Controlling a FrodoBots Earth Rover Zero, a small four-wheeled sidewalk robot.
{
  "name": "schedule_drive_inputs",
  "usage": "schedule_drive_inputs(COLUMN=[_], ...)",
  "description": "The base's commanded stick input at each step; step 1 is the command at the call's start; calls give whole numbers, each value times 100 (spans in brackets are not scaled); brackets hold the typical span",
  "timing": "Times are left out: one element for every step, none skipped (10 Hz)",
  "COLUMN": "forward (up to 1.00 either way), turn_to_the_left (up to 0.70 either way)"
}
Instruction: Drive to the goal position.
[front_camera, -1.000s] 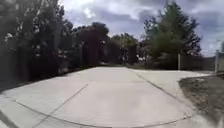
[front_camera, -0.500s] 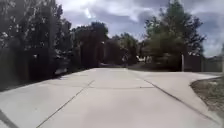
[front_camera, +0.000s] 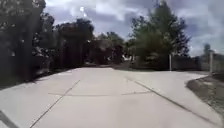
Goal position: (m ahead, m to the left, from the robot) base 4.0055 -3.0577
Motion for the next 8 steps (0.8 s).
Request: schedule_drive_inputs(forward=[85, 85, 85, 85, 85, 85, 85, 85], turn_to_the_left=[-34, -16, 0, 0, 0, 0, 0, 0])
